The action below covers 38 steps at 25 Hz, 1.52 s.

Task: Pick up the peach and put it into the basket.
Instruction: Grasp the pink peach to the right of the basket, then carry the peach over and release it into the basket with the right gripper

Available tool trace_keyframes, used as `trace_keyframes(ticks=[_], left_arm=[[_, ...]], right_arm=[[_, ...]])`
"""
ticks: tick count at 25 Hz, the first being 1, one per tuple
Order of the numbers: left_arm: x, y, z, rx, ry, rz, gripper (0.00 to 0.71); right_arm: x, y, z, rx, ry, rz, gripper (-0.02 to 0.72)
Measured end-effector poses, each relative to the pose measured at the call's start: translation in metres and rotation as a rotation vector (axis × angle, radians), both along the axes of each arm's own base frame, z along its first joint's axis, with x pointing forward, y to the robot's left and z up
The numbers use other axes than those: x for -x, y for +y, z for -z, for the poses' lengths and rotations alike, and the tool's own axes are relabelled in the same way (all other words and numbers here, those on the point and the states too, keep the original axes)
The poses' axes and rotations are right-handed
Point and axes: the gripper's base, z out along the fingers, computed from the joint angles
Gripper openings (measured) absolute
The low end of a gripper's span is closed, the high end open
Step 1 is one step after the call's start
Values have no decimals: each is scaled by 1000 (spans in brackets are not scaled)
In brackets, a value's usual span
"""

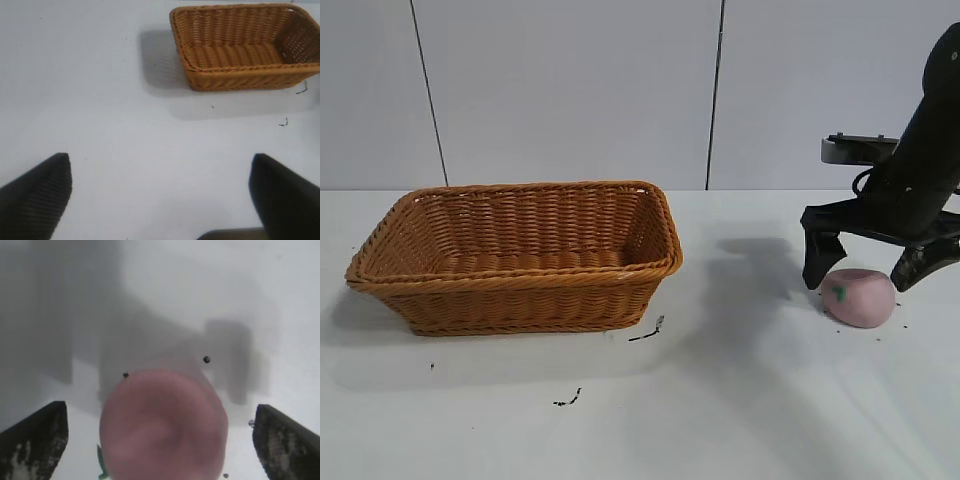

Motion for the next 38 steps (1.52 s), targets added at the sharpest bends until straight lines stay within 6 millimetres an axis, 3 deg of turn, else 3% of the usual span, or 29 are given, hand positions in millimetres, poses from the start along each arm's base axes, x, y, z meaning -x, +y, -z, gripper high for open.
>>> trace_keyframes(ticks=[6, 8, 10, 14, 17, 21, 29, 34, 38], left_arm=[[0, 0, 0, 0, 0, 0, 693], [0, 0, 0, 0, 0, 0, 693], [0, 0, 0, 0, 0, 0, 693], [0, 0, 0, 0, 0, 0, 693], [0, 0, 0, 0, 0, 0, 693], [0, 0, 0, 0, 0, 0, 693], [0, 0, 0, 0, 0, 0, 693], [0, 0, 0, 0, 0, 0, 693], [0, 0, 0, 0, 0, 0, 693]], right_arm=[[1, 0, 12, 1, 33, -2, 695], [1, 0, 12, 1, 31, -1, 651], [0, 0, 12, 1, 31, -1, 539], [0, 0, 11, 0, 32, -1, 148], [0, 0, 0, 0, 10, -3, 2], [2, 0, -25, 6, -42, -11, 0], [11, 1, -110, -12, -186, -17, 0], [-4, 8, -140, -40, -222, -30, 0], [-27, 35, -166, -44, -287, -106, 0]])
